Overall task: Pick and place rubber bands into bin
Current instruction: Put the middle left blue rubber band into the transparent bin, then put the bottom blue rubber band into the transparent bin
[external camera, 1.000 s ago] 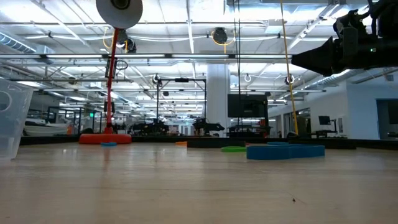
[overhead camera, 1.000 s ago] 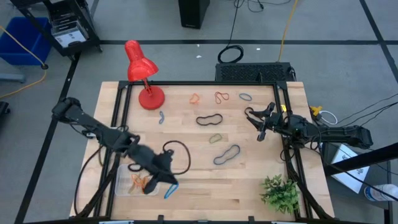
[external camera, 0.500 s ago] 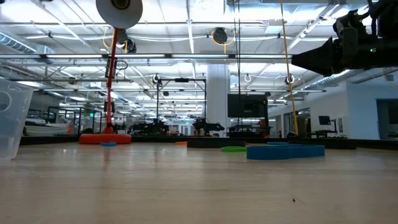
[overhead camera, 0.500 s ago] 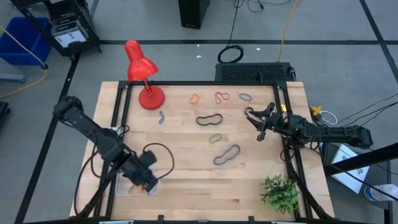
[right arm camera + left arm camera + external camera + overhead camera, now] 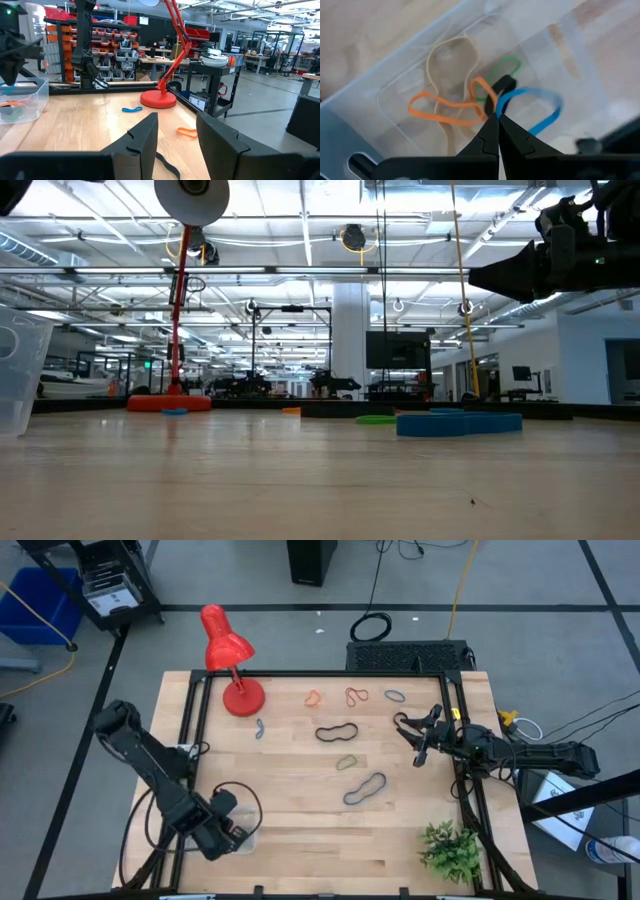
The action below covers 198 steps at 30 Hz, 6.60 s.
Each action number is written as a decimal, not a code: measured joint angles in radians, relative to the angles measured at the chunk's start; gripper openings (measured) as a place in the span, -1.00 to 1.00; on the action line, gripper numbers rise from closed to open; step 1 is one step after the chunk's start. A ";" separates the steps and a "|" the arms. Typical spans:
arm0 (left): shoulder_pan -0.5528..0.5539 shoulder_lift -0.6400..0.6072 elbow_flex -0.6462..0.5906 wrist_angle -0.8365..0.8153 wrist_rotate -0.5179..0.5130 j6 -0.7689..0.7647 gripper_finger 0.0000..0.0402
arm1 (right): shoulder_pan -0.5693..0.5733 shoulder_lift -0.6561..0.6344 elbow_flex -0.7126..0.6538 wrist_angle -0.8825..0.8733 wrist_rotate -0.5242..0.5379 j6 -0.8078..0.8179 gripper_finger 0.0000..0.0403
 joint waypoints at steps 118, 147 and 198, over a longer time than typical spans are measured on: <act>0.760 -0.087 0.000 -0.023 -0.492 0.615 0.13 | 0.000 0.000 0.000 0.001 -0.004 0.002 -0.35; 1.159 0.048 -0.317 0.427 -0.246 0.905 0.13 | 0.000 0.001 0.000 -0.005 -0.005 0.013 -0.35; 1.148 0.161 -0.325 0.537 -0.286 1.007 -0.90 | 0.000 0.003 0.000 -0.006 -0.004 0.001 -0.35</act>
